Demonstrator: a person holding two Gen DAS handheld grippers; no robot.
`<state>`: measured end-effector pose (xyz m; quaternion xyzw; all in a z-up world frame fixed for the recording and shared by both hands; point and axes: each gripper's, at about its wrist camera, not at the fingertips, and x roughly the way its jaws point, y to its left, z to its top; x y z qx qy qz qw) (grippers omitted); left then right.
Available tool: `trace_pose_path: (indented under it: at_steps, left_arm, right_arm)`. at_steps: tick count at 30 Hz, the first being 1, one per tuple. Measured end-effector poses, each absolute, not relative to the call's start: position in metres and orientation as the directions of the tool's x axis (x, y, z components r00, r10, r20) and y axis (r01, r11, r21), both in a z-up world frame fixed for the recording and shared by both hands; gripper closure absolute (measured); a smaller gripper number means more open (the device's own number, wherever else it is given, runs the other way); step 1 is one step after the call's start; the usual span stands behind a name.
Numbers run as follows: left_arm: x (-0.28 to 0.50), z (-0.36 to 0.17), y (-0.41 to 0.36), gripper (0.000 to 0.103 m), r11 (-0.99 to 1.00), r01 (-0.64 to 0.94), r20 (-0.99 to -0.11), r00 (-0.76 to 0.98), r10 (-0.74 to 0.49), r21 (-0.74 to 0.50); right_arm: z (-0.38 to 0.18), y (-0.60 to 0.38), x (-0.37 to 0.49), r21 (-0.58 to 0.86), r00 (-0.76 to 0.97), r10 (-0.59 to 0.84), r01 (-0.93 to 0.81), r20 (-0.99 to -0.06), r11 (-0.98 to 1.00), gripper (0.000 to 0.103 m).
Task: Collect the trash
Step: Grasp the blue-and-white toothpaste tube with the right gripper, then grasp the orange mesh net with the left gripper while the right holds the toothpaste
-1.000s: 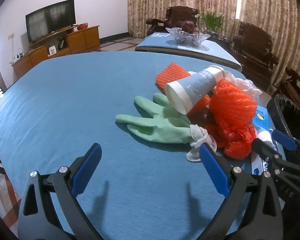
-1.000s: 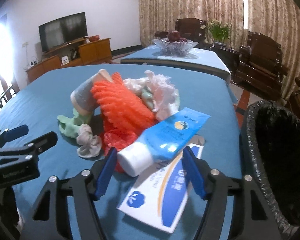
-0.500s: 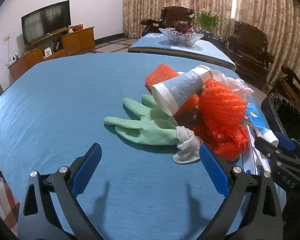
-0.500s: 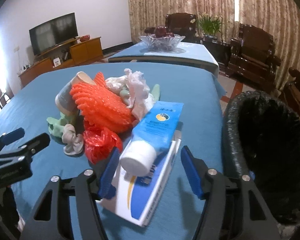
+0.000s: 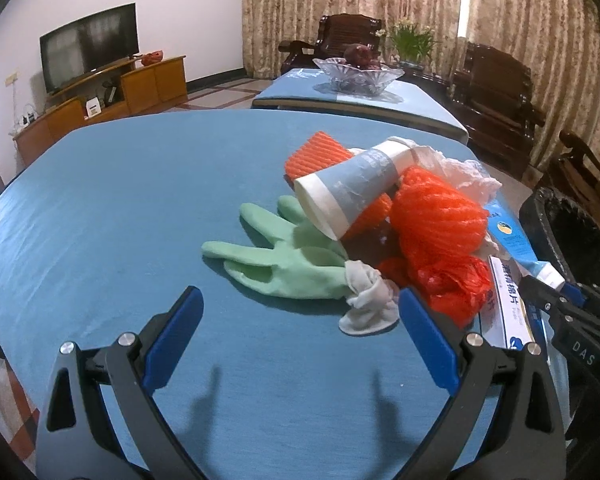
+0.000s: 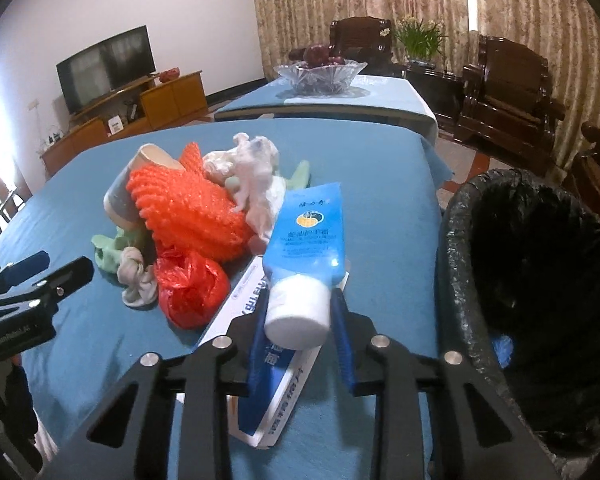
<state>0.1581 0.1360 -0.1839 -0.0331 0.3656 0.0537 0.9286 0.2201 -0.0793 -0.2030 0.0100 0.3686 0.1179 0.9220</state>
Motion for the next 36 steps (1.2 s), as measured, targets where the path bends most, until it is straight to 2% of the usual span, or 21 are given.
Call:
trace_pose_path:
  at_steps: [3, 10, 12, 15, 16, 25, 33, 36]
  left_arm:
    - [0.158, -0.183, 0.134, 0.008, 0.993, -0.116, -0.682, 0.728, 0.072, -0.019]
    - [0.158, -0.183, 0.134, 0.008, 0.993, -0.116, -0.682, 0.727, 0.073, -0.018]
    - [0.158, -0.183, 0.133, 0.008, 0.993, -0.114, -0.683, 0.726, 0.073, -0.015]
    - [0.158, -0.184, 0.131, 0.008, 0.994, -0.112, -0.687, 0.724, 0.069, -0.018]
    - [0.158, -0.184, 0.131, 0.008, 0.994, -0.111, -0.687, 0.723, 0.068, -0.019]
    - [0.162, -0.178, 0.12, 0.008, 0.996, -0.087, -0.677, 0.735, 0.04, -0.035]
    - [0.178, -0.166, 0.095, 0.008, 0.997, -0.018, -0.649, 0.76, -0.033, -0.072]
    - [0.19, -0.163, 0.083, 0.013, 0.995, 0.003, -0.645, 0.762, -0.064, -0.095]
  right_arm:
    - [-0.2, -0.078, 0.223, 0.121, 0.701, 0.243, -0.22, -0.671, 0.968, 0.057]
    - [-0.205, -0.083, 0.235, 0.179, 0.681, 0.248, -0.171, -0.689, 0.969, 0.057]
    - [-0.206, -0.087, 0.237, 0.193, 0.679, 0.249, -0.158, -0.691, 0.968, 0.058]
    - [-0.204, -0.091, 0.238, 0.192, 0.681, 0.249, -0.159, -0.689, 0.968, 0.072]
    - [-0.203, -0.093, 0.238, 0.191, 0.683, 0.25, -0.162, -0.686, 0.968, 0.073]
    - [-0.193, -0.109, 0.227, 0.172, 0.712, 0.243, -0.172, -0.659, 0.97, 0.073]
    - [-0.183, -0.128, 0.22, 0.185, 0.741, 0.239, -0.157, -0.627, 0.97, 0.073]
    - [-0.181, -0.131, 0.22, 0.174, 0.751, 0.233, -0.159, -0.618, 0.972, 0.073]
